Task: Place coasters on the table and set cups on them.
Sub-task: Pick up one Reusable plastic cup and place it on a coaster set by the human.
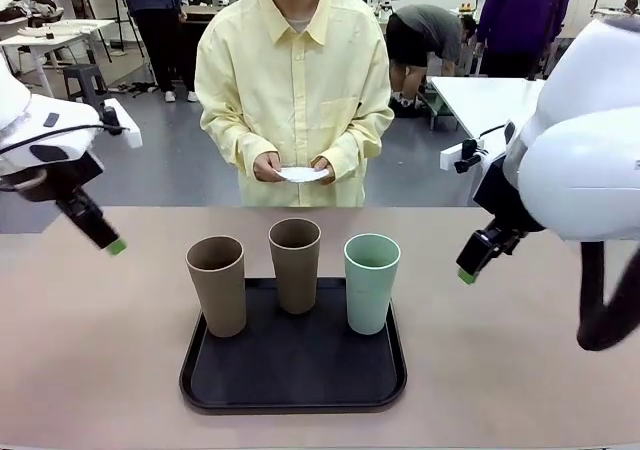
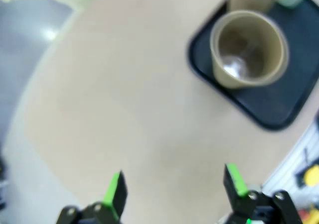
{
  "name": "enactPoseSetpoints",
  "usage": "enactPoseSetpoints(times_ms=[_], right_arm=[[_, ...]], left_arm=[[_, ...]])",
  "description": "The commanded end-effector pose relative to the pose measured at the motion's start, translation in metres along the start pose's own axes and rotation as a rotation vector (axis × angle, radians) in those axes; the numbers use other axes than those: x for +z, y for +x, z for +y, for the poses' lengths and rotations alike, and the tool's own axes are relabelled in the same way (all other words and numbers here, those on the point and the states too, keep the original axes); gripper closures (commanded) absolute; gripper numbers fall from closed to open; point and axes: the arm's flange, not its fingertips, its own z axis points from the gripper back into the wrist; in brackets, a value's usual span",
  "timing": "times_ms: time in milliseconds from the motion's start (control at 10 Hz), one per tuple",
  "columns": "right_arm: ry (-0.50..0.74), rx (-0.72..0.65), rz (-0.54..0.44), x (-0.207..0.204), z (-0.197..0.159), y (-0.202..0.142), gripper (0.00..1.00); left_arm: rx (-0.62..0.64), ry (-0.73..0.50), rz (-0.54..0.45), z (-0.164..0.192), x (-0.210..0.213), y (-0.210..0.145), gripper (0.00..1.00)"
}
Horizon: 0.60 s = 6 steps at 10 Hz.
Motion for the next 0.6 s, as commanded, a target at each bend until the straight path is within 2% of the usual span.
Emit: enactPoseSetpoints(times_ms=[0,100,200,300,500], right_arm=[[-0.042,-0.033,0.027,0.012,0.032,-0.056,0.00],[-0.054,-0.062,0.030,0.011,0.031,-0.065,0.00],[-0.101,-0.076,-0.030,0.002,0.024,-0.064,0.00],[-0.031,-0.024,0.030,0.036,0.022,-0.026,0.00],[-0.031,-0.024,0.030,0.036,0.022,-0.026,0.00]], left_arm=[[-0.030,-0.024,0.094,-0.028,0.005,-0.028,0.00],[-0.011,-0.021,0.118,-0.034,0.005,-0.027,0.00],[0.033,0.000,0.091,-0.042,-0.001,-0.022,0.00],[-0.026,-0.028,0.104,-0.022,0.012,-0.015,0.00],[-0.026,-0.028,0.104,-0.022,0.012,-0.015,0.00]])
